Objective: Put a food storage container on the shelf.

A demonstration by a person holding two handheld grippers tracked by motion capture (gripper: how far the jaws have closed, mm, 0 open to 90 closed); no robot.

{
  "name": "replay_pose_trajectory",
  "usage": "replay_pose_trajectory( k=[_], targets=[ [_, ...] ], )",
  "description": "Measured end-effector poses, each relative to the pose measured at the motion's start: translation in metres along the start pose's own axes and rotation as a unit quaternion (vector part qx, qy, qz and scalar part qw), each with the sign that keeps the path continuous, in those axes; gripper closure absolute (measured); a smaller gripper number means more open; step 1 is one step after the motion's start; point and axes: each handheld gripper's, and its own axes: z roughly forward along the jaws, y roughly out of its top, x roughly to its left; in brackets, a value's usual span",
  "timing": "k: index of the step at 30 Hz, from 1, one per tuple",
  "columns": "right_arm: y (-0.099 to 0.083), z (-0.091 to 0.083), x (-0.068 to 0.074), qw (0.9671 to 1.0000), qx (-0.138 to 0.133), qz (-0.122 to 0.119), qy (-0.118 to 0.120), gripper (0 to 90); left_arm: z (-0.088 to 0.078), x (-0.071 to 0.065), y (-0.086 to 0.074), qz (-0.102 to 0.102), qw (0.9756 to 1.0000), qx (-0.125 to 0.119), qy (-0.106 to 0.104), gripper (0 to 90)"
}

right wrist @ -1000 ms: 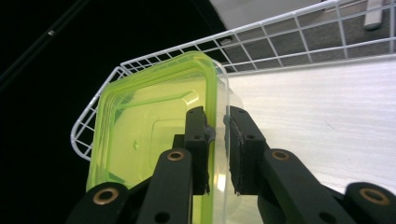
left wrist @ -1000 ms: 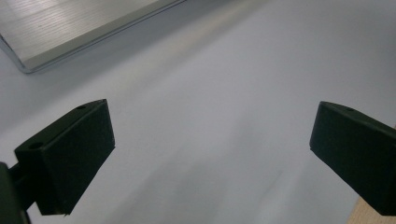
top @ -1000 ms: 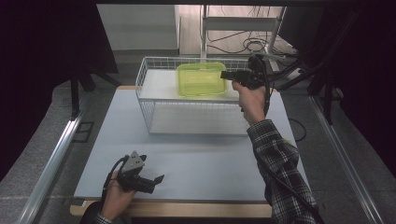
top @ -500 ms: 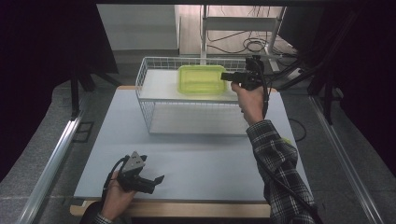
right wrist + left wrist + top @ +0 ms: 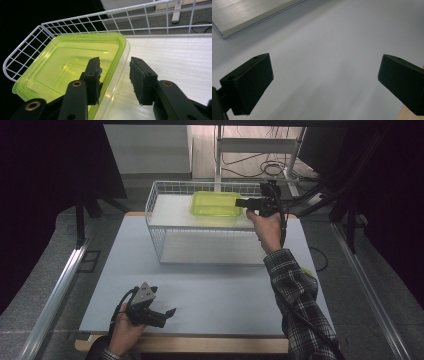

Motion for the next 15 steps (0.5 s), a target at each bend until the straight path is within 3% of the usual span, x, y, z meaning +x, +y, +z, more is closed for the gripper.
replay_pose_trajectory(
  k=[12,15],
  targets=[
    [0.001,-0.009,-0.001,0.9998,-0.006,-0.013,0.015,36.3,0.0,0.0,0.0,-0.001,1.0,-0.003,-0.001,0.0],
    [0.0,-0.012,0.003,0.9992,-0.005,-0.035,0.016,30.9,-0.001,0.0,0.0,-0.002,1.0,-0.004,-0.002,0.0]
  ],
)
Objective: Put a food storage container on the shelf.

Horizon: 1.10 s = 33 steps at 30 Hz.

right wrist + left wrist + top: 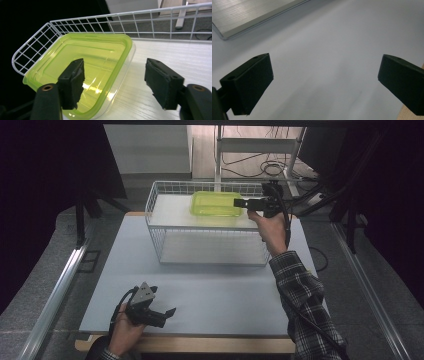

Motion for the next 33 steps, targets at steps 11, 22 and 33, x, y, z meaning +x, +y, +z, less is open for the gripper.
replay_pose_trajectory(
  k=[11,22,33],
  targets=[
    [-0.005,-0.009,0.008,0.999,0.007,-0.04,0.017,21.7,0.0,0.0,0.0,-0.003,1.0,-0.002,-0.004,0.0],
    [-0.016,-0.021,0.015,0.9959,0.005,-0.087,0.026,12.2,0.0,0.0,0.0,-0.006,1.0,-0.003,-0.007,0.0],
    [-0.035,-0.032,0.021,0.9906,0.015,-0.133,0.027,6.7,0.0,0.0,0.001,-0.009,0.9999,-0.003,-0.009,0.0]
  ],
)
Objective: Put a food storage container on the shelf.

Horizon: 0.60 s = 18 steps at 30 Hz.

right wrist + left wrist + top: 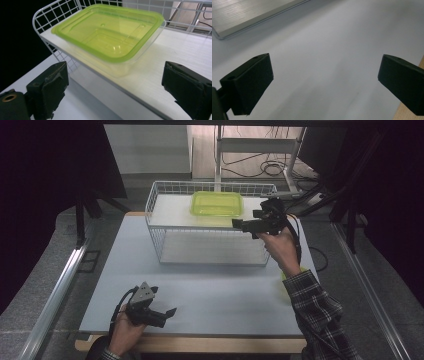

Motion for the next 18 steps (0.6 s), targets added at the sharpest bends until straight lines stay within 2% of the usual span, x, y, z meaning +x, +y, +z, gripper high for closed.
replay_pose_trajectory(
  k=[9,18],
  targets=[
    [-0.019,-0.009,0.007,0.9996,0.008,-0.029,0.002,2.8,0.0,0.0,0.0,-0.002,1.0,0.0,-0.001,0.0],
    [-0.041,-0.019,0.013,0.9988,0.006,-0.048,0.011,0.6,0.0,0.0,0.0,-0.004,1.0,-0.002,-0.002,0.0]
  ],
)
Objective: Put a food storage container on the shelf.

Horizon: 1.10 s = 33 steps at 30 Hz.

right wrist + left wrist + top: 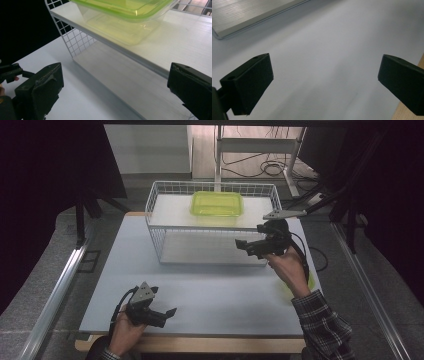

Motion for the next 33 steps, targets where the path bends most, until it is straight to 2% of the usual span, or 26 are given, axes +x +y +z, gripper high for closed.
replay_pose_trajectory(
  k=[8,18,27,33],
  targets=[
    [-0.021,-0.008,0.008,0.9998,-0.008,-0.016,0.006,0.7,-0.001,0.0,0.0,0.001,1.0,-0.003,0.002,0.0],
    [-0.054,-0.008,0.015,0.9996,0.003,-0.026,0.002,1.0,-0.001,0.0,0.0,0.001,1.0,-0.003,0.002,0.0],
    [-0.081,-0.009,0.019,0.9999,0.001,-0.016,0.001,0.9,-0.003,0.001,0.001,-0.013,0.9998,-0.015,-0.004,0.0],
    [-0.097,-0.01,0.019,0.9999,-0.005,-0.014,-0.006,1.0,-0.003,0.002,0.001,-0.016,0.9998,-0.014,-0.005,0.0]
  ],
)
